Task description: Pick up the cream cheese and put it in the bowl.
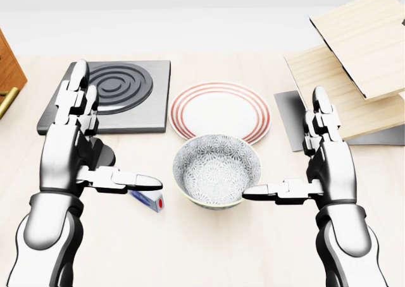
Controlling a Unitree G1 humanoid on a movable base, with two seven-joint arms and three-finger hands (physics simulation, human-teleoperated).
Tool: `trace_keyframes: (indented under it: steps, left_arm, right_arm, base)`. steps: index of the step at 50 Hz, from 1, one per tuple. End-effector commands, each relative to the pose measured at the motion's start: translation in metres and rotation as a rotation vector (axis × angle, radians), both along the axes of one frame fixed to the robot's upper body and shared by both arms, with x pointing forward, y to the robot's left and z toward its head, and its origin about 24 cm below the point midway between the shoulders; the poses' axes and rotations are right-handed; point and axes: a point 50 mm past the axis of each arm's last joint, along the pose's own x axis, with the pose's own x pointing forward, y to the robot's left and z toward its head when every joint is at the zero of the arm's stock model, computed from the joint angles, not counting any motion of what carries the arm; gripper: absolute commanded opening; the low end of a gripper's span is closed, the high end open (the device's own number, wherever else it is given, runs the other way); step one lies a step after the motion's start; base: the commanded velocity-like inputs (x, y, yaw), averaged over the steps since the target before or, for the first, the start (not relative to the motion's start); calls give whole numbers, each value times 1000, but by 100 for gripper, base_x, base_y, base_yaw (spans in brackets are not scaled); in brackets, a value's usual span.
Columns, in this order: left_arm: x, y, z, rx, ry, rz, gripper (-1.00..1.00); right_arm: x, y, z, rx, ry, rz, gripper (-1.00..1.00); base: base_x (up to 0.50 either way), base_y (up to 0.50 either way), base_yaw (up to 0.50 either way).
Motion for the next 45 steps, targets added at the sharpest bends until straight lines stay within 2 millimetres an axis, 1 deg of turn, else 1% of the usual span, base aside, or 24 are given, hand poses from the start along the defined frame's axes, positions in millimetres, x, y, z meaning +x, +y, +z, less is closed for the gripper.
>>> trace_keyframes:
  steps: [1, 5, 9, 10, 12, 13, 15, 16, 17, 18, 21, 23, 26, 28, 29, 30, 32, 33, 36, 38, 42, 43, 44, 45]
  left_arm:
    - [0, 1, -3, -10, 11, -3, 100]
    - [10, 3, -10, 44, 54, 6, 100]
    - [17, 6, -9, 93, 62, 20, 100]
    - [20, 7, -6, 145, 52, 44, 100]
    - [23, 5, -1, 214, 40, 27, 100]
    - [23, 4, -1, 217, 41, 26, 100]
    - [30, 0, 3, 381, 42, 9, 100]
    - [30, 0, 2, 386, 45, 11, 100]
    - [36, 8, 8, 398, 33, 74, 100]
    - [40, 11, 13, 422, 26, 84, 100]
    - [46, 14, 16, 596, 38, 98, 100]
    - [49, 17, 17, 646, 53, 100, 100]
    - [54, 21, 5, 769, 130, 85, 100]
    - [59, 32, -3, 862, 183, 130, 100]
    - [59, 32, -3, 863, 189, 133, 100]
    - [61, 38, -8, 940, 212, 158, 100]
    - [60, 41, -10, 984, 221, 179, 100]
    - [60, 41, -10, 986, 221, 181, 100]
    - [57, 38, -14, 1045, 199, 168, 100]
    - [54, 37, -14, 1031, 202, 168, 100]
    - [55, 34, -20, 1063, 197, 164, 100]
    - [55, 33, -22, 1081, 200, 161, 100]
    - [55, 30, -26, 1135, 194, 149, 100]
    - [56, 29, -27, 1138, 193, 148, 100]
  right_arm:
    - [0, 0, -6, 0, 27, 1, 100]
    - [0, 0, -10, -1, 43, 5, 100]
    - [-1, -1, -9, 1, 36, 4, 100]
    - [-1, -1, -9, 0, 36, 3, 100]
    - [-3, -2, -7, 1, 28, 2, 100]
    - [-3, -2, -7, 1, 28, 2, 100]
    - [-3, -3, -8, 2, 30, 2, 100]
    - [-3, -3, -8, 2, 30, 2, 100]
    - [-4, -3, -8, 2, 29, 4, 100]
    - [-5, -3, -8, 3, 30, 6, 100]
    - [-4, -4, -10, 7, 39, 6, 100]
    - [-5, -5, -11, 6, 42, 6, 100]
    - [-5, -6, -15, 6, 58, 8, 100]
    - [-2, -7, -20, 9, 82, 9, 100]
    - [-2, -7, -20, 10, 83, 9, 100]
    - [-2, -7, -23, 13, 95, 9, 100]
    - [-2, -8, -26, 19, 107, 15, 100]
    - [-2, -8, -26, 19, 108, 15, 100]
    - [-2, -11, -36, 35, 150, 15, 100]
    - [-2, -11, -39, 42, 163, 15, 100]
    - [-3, -12, -39, 47, 160, 17, 100]
    - [-2, -13, -38, 48, 158, 19, 100]
    - [-2, -13, -37, 47, 153, 17, 100]
    - [-2, -14, -37, 47, 152, 18, 100]
  base:
    - [0, 0, 0]
    - [0, 0, 0]
    - [0, 0, 0]
    - [0, 0, 0]
    - [0, 0, 0]
    - [0, 0, 0]
    - [0, 0, 0]
    - [0, 0, 0]
    - [0, 0, 0]
    - [0, 0, 0]
    - [0, 0, 0]
    - [0, 0, 0]
    - [0, 0, 0]
    - [0, 0, 0]
    - [0, 0, 0]
    - [0, 0, 0]
    - [0, 0, 0]
    - [0, 0, 0]
    - [0, 0, 0]
    - [0, 0, 0]
    - [0, 0, 0]
    - [0, 0, 0]
    - [0, 0, 0]
    - [0, 0, 0]
